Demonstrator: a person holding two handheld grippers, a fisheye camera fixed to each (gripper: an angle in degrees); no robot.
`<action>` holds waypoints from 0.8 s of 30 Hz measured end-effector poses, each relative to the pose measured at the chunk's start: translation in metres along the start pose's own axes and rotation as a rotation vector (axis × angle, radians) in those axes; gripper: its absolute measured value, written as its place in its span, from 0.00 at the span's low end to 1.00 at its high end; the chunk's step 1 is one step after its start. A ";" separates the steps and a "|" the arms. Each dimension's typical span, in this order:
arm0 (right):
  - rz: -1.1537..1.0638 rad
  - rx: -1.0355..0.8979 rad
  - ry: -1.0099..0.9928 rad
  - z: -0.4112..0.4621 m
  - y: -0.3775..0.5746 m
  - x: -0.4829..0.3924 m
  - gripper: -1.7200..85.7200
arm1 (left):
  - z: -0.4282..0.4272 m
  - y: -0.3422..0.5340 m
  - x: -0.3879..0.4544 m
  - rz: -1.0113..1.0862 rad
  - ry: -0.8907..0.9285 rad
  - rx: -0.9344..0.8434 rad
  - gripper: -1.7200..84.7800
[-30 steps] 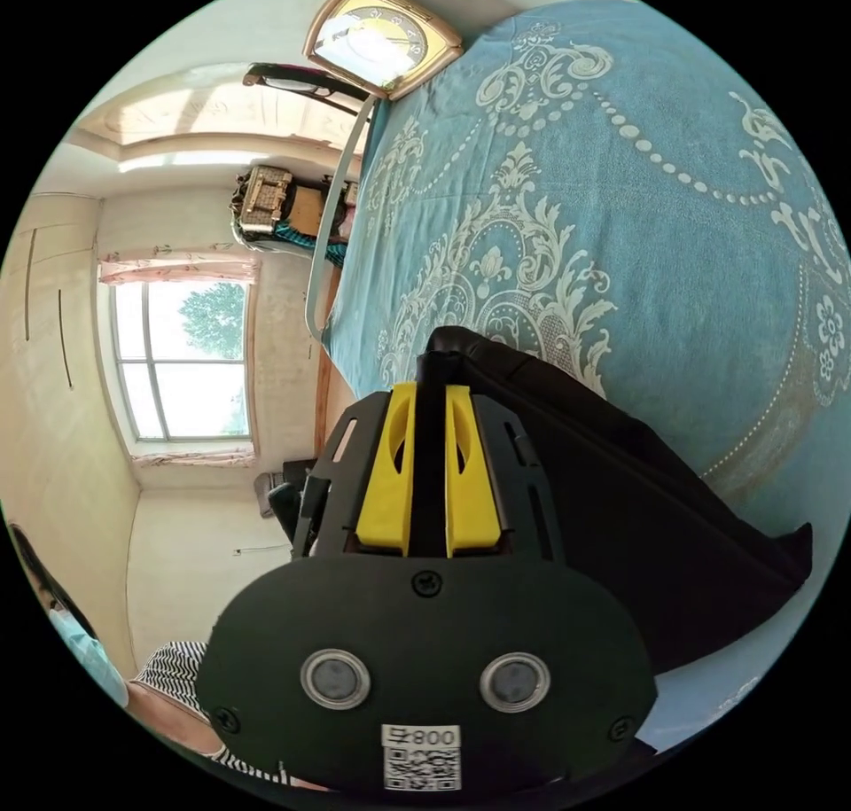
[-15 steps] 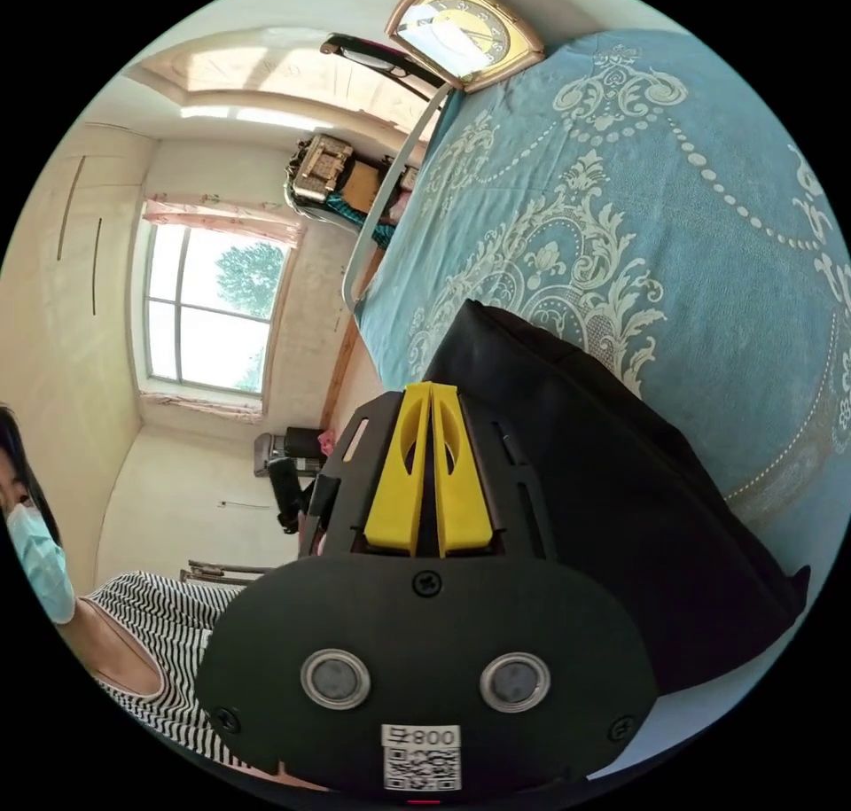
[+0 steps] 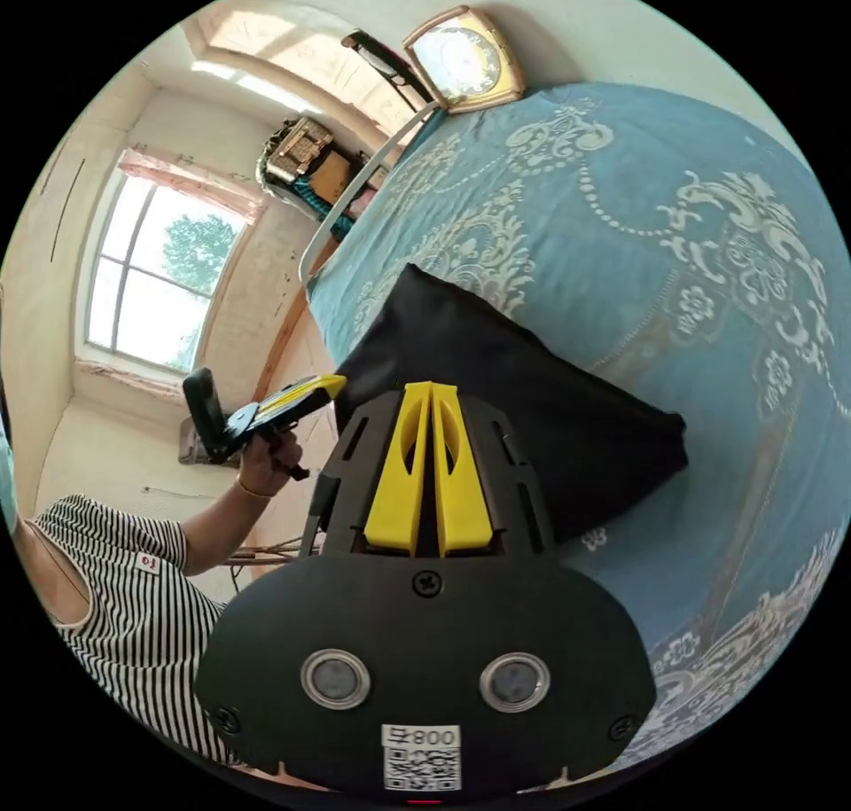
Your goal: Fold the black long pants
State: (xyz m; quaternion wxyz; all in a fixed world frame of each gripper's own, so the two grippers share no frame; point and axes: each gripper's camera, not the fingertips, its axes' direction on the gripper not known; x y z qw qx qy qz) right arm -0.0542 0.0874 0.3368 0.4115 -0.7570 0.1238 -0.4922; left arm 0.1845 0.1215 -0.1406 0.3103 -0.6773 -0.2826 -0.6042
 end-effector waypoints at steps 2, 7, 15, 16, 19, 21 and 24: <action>0.087 0.073 0.090 -0.028 0.045 0.017 0.02 | -0.008 -0.006 0.033 0.054 0.033 -0.002 0.02; 0.262 0.042 0.106 -0.015 0.073 0.072 0.02 | 0.019 -0.024 0.077 0.103 -0.035 -0.150 0.02; 0.099 0.028 0.096 -0.039 0.104 -0.007 0.02 | -0.038 -0.036 0.166 0.175 0.042 -0.120 0.02; 0.071 0.012 0.109 -0.038 0.121 -0.024 0.02 | -0.031 -0.035 0.184 0.212 0.023 -0.163 0.02; 0.057 -0.069 0.120 -0.015 0.158 -0.046 0.02 | -0.021 -0.037 0.211 0.240 -0.042 -0.198 0.02; 0.067 -0.140 0.150 0.008 0.172 -0.046 0.02 | -0.025 -0.047 0.219 0.217 -0.030 -0.234 0.02; 0.091 -0.109 0.127 -0.003 0.180 -0.049 0.02 | -0.051 -0.055 0.245 0.240 -0.037 -0.206 0.02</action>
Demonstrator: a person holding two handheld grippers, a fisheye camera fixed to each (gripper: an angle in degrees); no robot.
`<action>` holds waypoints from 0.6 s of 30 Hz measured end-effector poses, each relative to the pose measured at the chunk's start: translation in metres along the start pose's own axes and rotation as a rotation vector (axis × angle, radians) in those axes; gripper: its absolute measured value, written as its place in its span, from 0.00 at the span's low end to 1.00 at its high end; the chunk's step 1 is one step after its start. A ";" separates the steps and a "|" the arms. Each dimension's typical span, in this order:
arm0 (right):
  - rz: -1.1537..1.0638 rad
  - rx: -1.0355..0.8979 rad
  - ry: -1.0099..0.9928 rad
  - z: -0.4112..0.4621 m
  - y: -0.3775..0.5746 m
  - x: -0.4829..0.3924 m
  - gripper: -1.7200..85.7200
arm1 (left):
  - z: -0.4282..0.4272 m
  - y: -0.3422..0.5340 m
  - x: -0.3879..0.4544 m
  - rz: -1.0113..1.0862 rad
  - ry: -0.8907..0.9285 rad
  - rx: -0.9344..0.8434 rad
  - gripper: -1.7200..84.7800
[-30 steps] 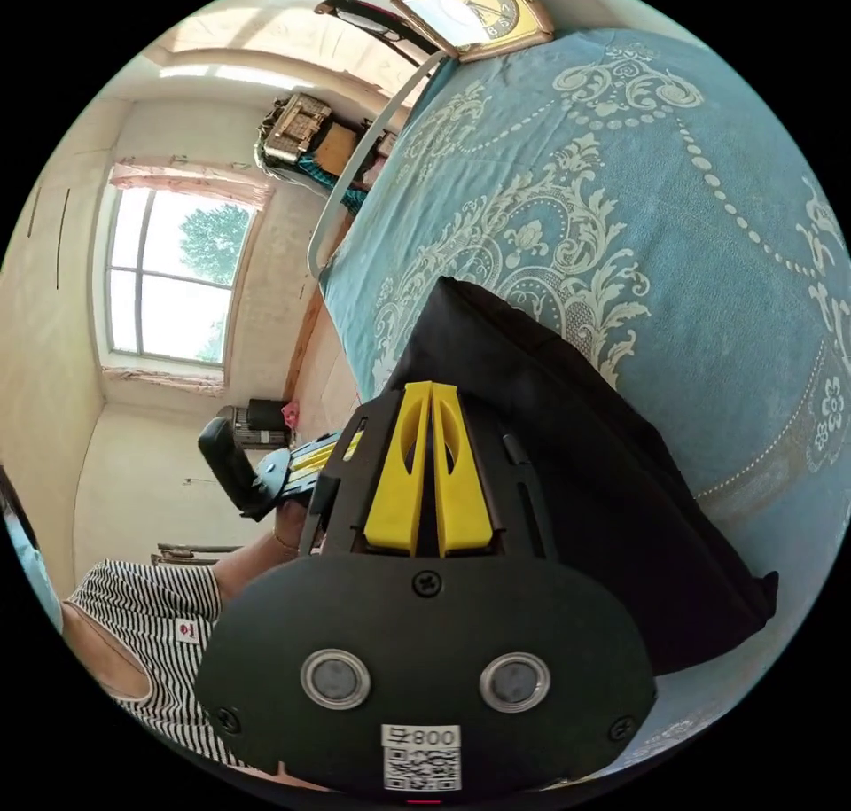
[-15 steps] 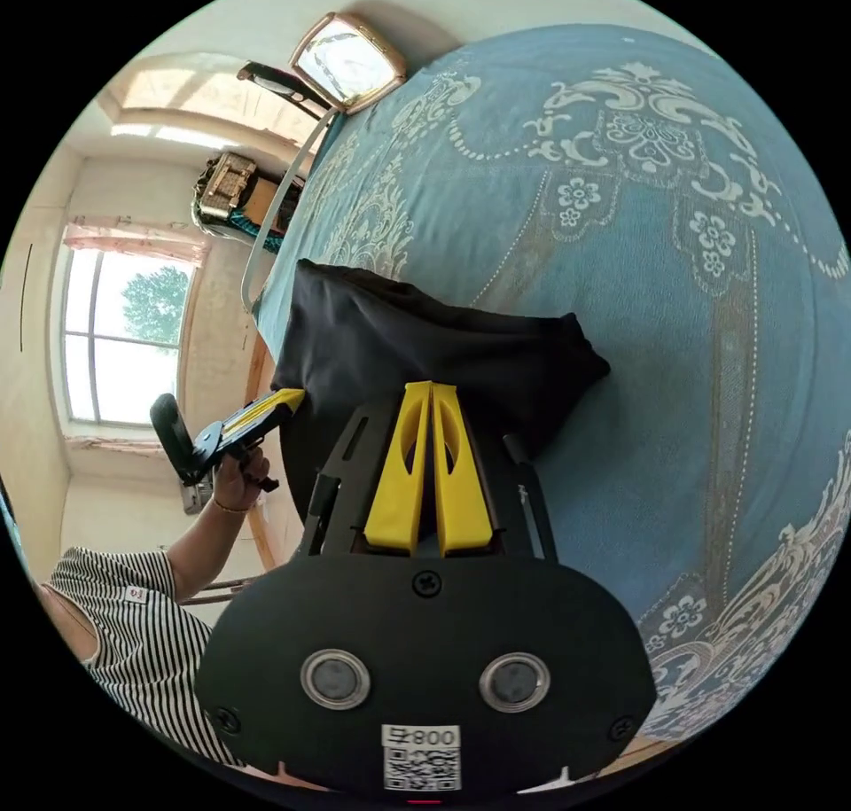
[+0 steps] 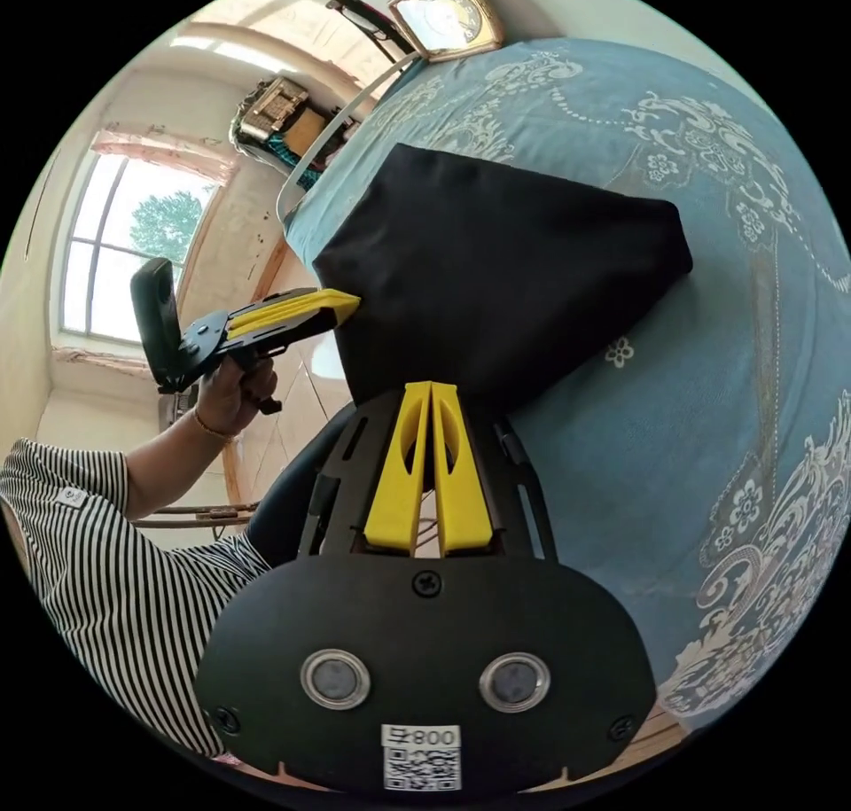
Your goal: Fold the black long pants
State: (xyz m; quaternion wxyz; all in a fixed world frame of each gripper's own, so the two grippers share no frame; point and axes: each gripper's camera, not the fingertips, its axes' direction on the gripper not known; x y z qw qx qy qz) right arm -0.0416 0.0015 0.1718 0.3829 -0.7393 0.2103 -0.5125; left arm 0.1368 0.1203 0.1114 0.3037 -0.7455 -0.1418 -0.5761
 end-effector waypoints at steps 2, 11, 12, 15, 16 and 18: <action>-0.044 0.050 0.029 -0.022 0.009 -0.012 0.02 | -0.017 -0.001 0.030 0.056 0.045 0.029 0.02; 0.151 0.084 0.091 -0.058 -0.021 0.085 0.03 | 0.006 -0.010 0.086 0.128 0.018 -0.117 0.02; 0.159 0.086 0.072 -0.060 -0.019 0.089 0.03 | 0.003 -0.009 0.086 0.120 0.029 -0.111 0.02; 0.142 0.157 0.052 -0.083 0.011 0.087 0.04 | -0.012 0.006 0.079 0.052 0.096 -0.073 0.02; 0.149 0.193 0.000 -0.091 0.034 0.089 0.05 | -0.016 0.016 0.076 0.019 0.130 -0.063 0.02; 0.174 0.216 -0.130 -0.093 0.070 0.099 0.07 | -0.018 0.032 0.073 -0.024 0.180 -0.052 0.02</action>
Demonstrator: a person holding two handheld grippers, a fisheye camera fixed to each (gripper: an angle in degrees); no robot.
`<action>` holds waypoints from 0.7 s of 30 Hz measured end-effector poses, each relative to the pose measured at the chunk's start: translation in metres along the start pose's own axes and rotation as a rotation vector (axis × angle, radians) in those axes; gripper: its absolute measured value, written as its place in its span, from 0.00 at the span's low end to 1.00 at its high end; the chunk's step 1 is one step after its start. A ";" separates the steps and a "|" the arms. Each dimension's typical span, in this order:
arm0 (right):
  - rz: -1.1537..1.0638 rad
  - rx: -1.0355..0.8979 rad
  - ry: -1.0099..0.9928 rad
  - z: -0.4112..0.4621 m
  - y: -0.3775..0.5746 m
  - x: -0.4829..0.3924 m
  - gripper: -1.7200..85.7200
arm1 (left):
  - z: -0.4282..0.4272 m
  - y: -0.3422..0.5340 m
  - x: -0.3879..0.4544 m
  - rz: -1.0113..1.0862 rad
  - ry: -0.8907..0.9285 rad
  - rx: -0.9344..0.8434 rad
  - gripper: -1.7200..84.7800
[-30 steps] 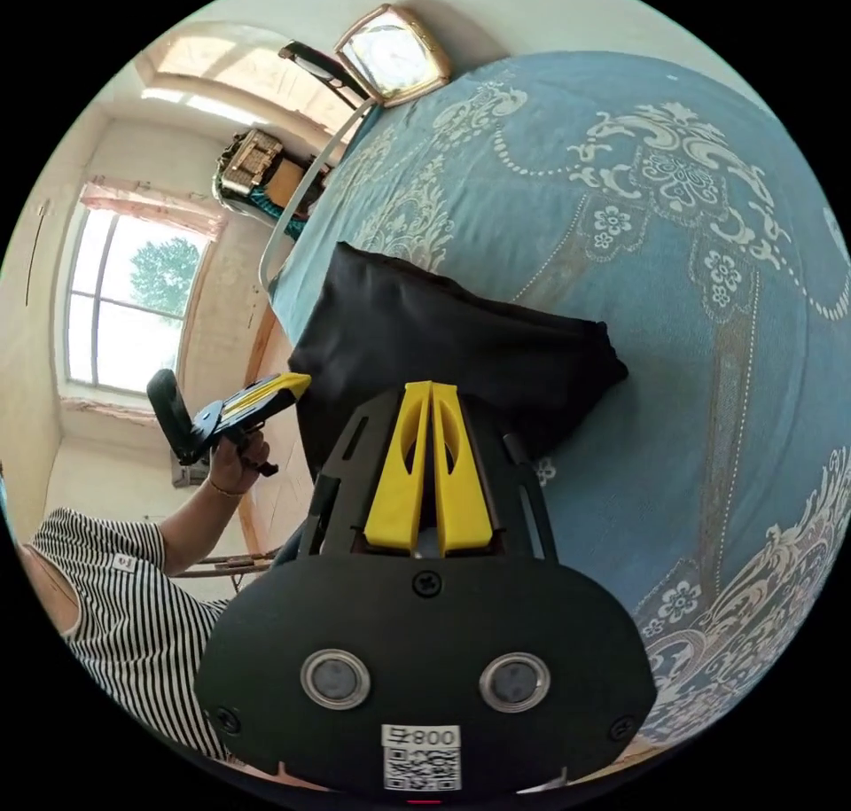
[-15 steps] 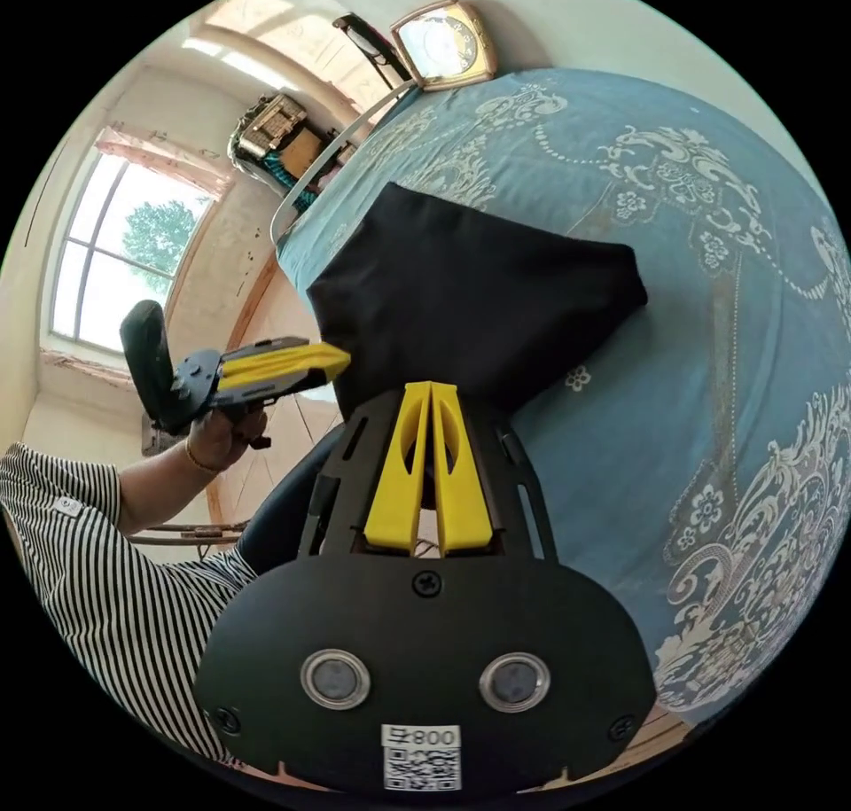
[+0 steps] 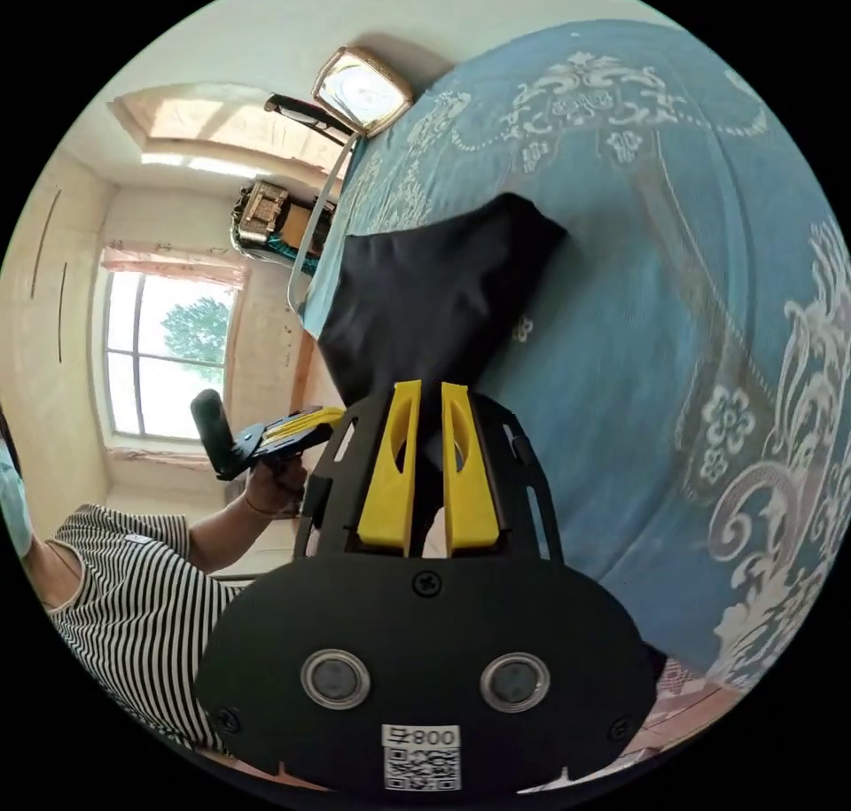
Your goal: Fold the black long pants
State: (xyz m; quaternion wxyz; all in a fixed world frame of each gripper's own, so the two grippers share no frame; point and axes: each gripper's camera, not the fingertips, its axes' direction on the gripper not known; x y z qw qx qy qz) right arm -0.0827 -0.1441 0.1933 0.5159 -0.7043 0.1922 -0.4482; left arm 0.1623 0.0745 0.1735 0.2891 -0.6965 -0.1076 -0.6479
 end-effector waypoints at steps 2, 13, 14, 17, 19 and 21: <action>0.096 -0.043 -0.129 0.005 0.044 0.026 0.10 | 0.003 0.020 -0.005 -0.064 0.071 -0.002 0.02; 0.349 -0.119 -0.576 0.065 0.113 0.096 0.12 | 0.046 0.089 -0.038 -0.356 0.454 -0.023 0.09; 0.366 -0.115 -0.598 0.065 0.113 0.100 0.11 | 0.056 0.096 -0.042 -0.382 0.519 -0.028 0.11; 0.354 -0.104 -0.629 0.056 0.114 0.102 0.09 | 0.083 0.113 -0.052 -0.468 0.686 -0.021 0.15; 0.328 -0.091 -0.632 0.043 0.114 0.098 0.08 | 0.099 0.122 -0.055 -0.521 0.780 0.002 0.17; 0.312 -0.071 -0.656 0.031 0.114 0.095 0.08 | 0.115 0.130 -0.057 -0.567 0.855 0.021 0.17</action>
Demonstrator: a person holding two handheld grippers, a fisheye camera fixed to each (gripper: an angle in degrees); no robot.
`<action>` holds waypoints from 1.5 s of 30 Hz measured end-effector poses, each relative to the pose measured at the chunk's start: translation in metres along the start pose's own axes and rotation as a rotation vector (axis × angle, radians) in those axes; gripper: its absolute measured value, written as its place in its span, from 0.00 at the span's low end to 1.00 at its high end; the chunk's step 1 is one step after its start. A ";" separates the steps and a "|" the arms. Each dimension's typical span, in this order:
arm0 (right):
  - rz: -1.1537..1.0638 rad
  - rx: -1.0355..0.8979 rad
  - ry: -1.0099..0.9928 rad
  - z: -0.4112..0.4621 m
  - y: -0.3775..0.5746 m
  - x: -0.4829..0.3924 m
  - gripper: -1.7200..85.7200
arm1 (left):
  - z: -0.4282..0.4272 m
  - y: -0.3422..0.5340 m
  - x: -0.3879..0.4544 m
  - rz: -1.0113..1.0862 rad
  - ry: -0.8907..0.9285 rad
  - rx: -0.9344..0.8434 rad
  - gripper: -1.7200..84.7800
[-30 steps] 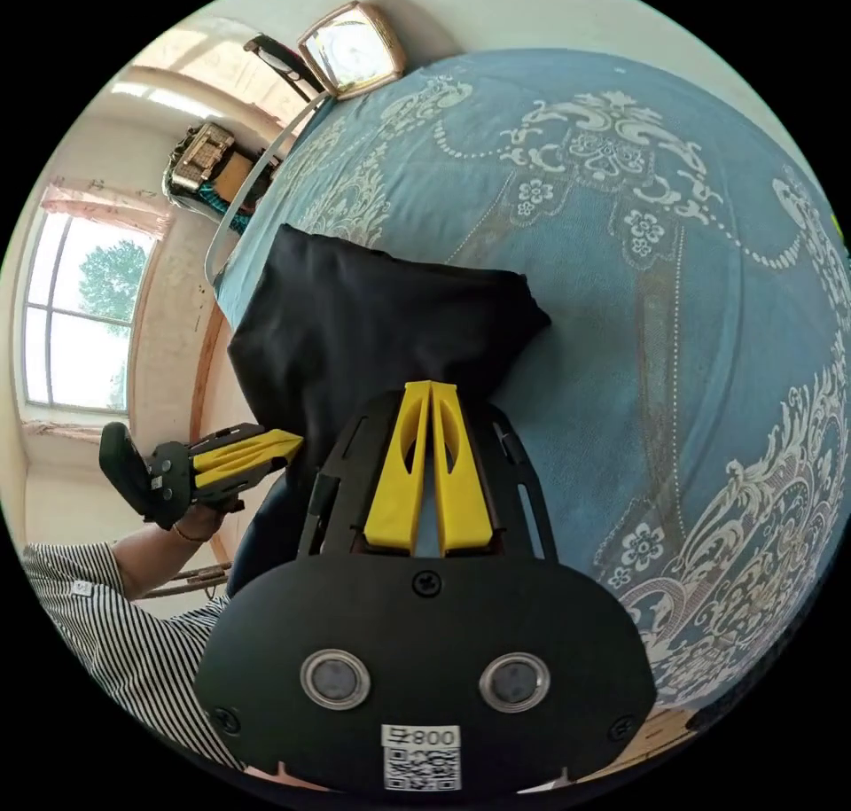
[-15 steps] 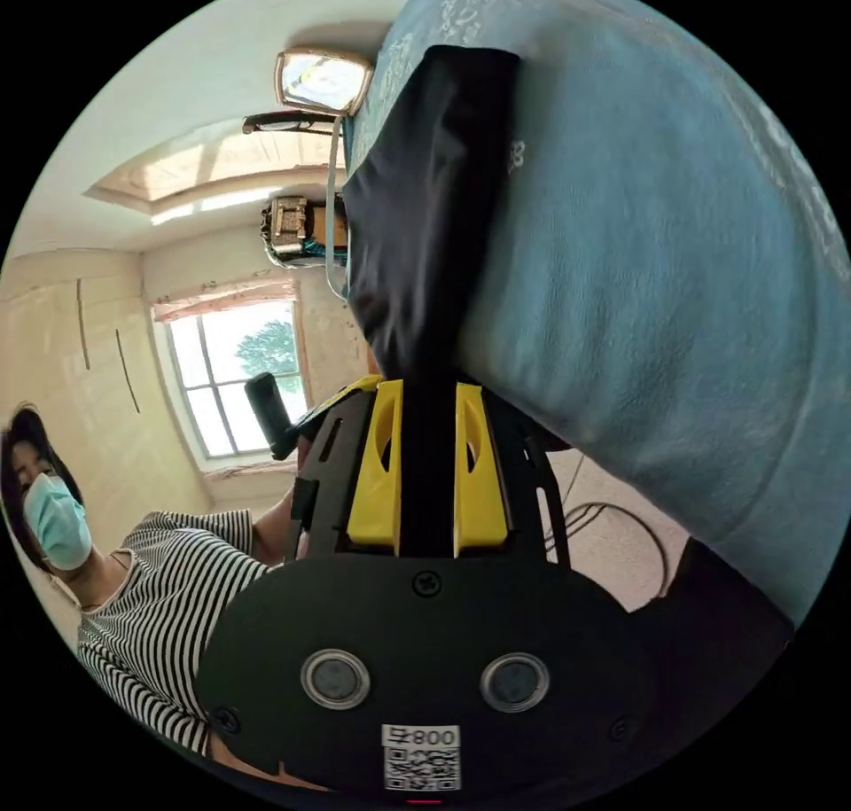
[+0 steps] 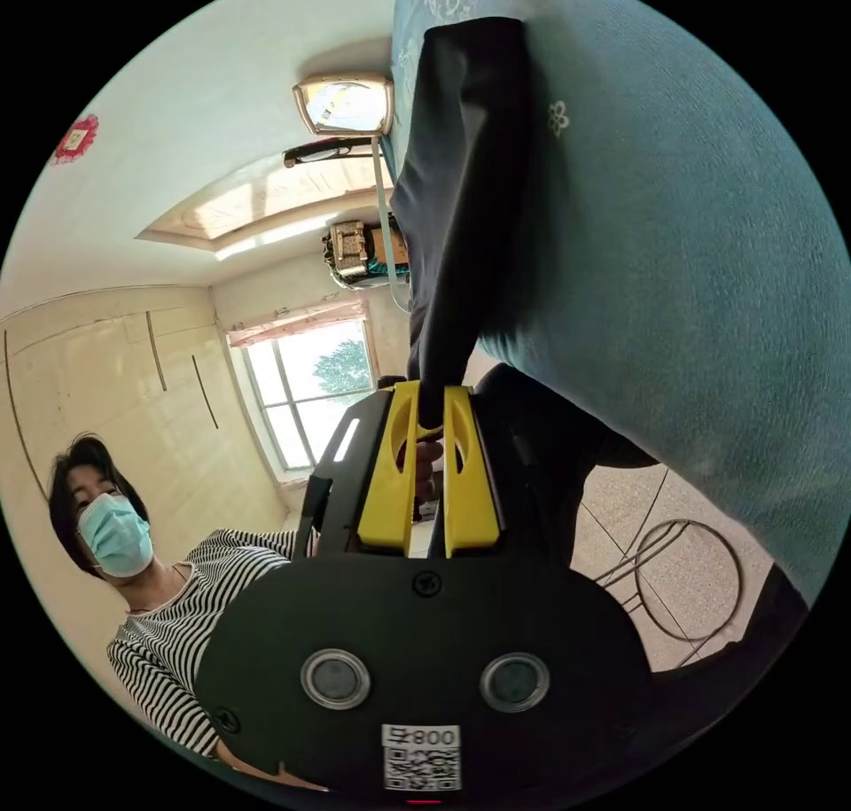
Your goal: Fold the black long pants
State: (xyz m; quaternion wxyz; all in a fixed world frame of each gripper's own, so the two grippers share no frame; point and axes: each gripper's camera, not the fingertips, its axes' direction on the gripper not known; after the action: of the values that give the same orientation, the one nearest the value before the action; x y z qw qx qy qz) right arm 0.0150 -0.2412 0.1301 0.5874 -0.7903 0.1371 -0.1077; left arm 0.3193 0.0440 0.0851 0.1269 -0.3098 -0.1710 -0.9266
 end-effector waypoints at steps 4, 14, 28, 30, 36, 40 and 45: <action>-0.041 -0.016 0.033 -0.007 -0.002 -0.020 0.07 | 0.016 0.005 -0.028 -0.073 0.133 0.068 0.14; 0.003 0.086 -0.028 -0.046 0.017 -0.003 0.12 | 0.033 0.042 -0.050 -0.084 0.126 0.123 0.09; 0.065 0.057 -0.117 -0.014 -0.030 -0.013 0.12 | 0.044 0.076 -0.076 -0.053 0.121 0.133 0.11; 0.054 0.044 -0.083 -0.017 -0.032 -0.023 0.12 | 0.037 0.081 -0.082 -0.057 0.119 0.153 0.13; 0.022 0.039 -0.092 -0.026 -0.044 -0.059 0.11 | -0.002 0.084 -0.117 -0.132 0.207 0.341 0.18; 0.017 0.051 -0.144 -0.035 -0.055 -0.086 0.11 | -0.026 0.072 -0.133 -0.166 0.266 0.472 0.21; -0.020 0.052 -0.141 -0.046 -0.069 -0.124 0.10 | -0.046 0.051 -0.145 -0.202 0.306 0.548 0.22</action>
State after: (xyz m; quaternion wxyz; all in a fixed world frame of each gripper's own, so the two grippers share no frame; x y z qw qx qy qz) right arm -0.1103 -0.2217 0.2085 0.6148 -0.7817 0.0848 -0.0610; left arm 0.4246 -0.0021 -0.0264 0.1372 -0.1031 -0.4227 -0.8899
